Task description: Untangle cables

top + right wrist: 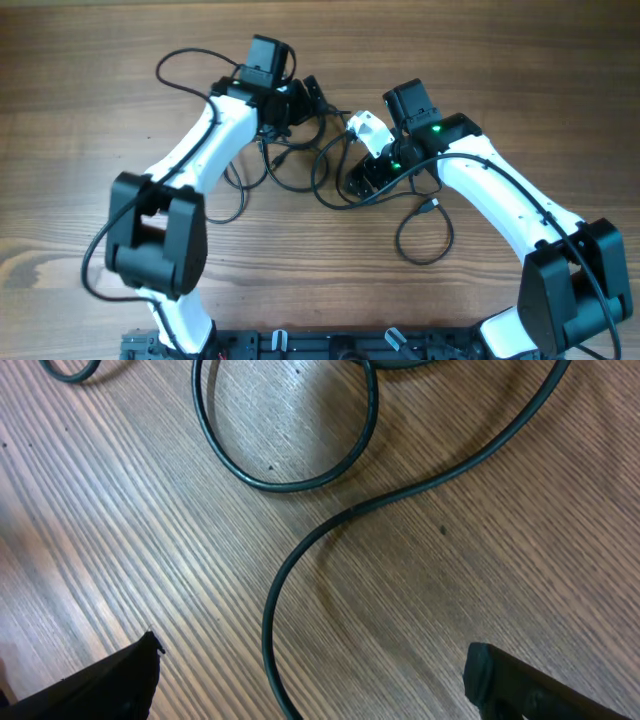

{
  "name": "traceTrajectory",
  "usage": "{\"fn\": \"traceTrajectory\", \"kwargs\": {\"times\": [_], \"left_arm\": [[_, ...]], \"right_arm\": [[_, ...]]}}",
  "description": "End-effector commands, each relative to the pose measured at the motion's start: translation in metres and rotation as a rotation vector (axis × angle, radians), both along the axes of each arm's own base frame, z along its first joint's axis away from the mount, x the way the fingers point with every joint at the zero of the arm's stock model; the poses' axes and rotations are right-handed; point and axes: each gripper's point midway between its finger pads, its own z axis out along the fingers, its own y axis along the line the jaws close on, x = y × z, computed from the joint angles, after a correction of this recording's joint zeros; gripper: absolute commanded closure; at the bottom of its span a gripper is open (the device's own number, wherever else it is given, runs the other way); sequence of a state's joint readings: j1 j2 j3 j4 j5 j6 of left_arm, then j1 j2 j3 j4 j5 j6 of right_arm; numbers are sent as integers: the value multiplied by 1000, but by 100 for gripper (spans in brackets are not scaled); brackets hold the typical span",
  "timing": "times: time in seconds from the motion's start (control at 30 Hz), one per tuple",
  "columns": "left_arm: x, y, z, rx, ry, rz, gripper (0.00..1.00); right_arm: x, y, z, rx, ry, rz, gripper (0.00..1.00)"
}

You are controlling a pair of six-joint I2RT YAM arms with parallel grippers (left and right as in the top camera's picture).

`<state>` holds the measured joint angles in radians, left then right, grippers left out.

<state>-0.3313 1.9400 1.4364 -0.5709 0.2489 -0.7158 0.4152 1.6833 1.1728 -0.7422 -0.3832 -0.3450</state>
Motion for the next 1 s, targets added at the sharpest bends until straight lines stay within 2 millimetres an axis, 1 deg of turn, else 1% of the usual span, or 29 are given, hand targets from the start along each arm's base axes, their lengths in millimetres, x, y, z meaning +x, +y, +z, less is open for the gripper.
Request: {"fn": "traceTrajectory", "kwargs": {"times": [0.0,0.13,0.17,0.2,0.27,0.3,0.37,0.43,0.53,0.6,0.73,0.83,0.97], "left_arm": [[4,-13,-19,-9,22,30,12],[10,-18,-17,-21,-11,24,47],[11,-18,-16,-23,-16,24,58],[13,-17,-15,-25,-22,27,75],[13,-17,-16,-24,-21,27,90],[12,-17,-16,-21,-18,23,96],[12,-14,-17,-8,-26,3,96],[15,-5,-16,-7,-21,21,96],[17,4,-13,-73,2,26,96],[15,7,-8,-164,42,14,96],[7,20,-3,-278,119,20,96],[3,31,-1,-319,143,0,96],[-4,48,-2,-330,174,-4,96]], "right_arm": [[0,-1,-5,-14,13,-5,0],[0,-1,-5,-14,14,-5,0],[0,-1,-5,-14,15,-5,0],[-1,-1,-5,-15,16,-5,0],[-1,-1,-6,-16,19,-5,0],[-3,-2,-7,-17,22,-5,0],[-4,-2,-10,-19,28,-4,0],[-6,-1,-12,-11,34,5,0],[-15,8,-14,49,33,88,0],[-18,13,-17,85,27,119,0],[-21,12,-28,92,18,125,0],[-28,14,-32,111,37,135,0],[-39,23,-28,171,72,163,0]]}}
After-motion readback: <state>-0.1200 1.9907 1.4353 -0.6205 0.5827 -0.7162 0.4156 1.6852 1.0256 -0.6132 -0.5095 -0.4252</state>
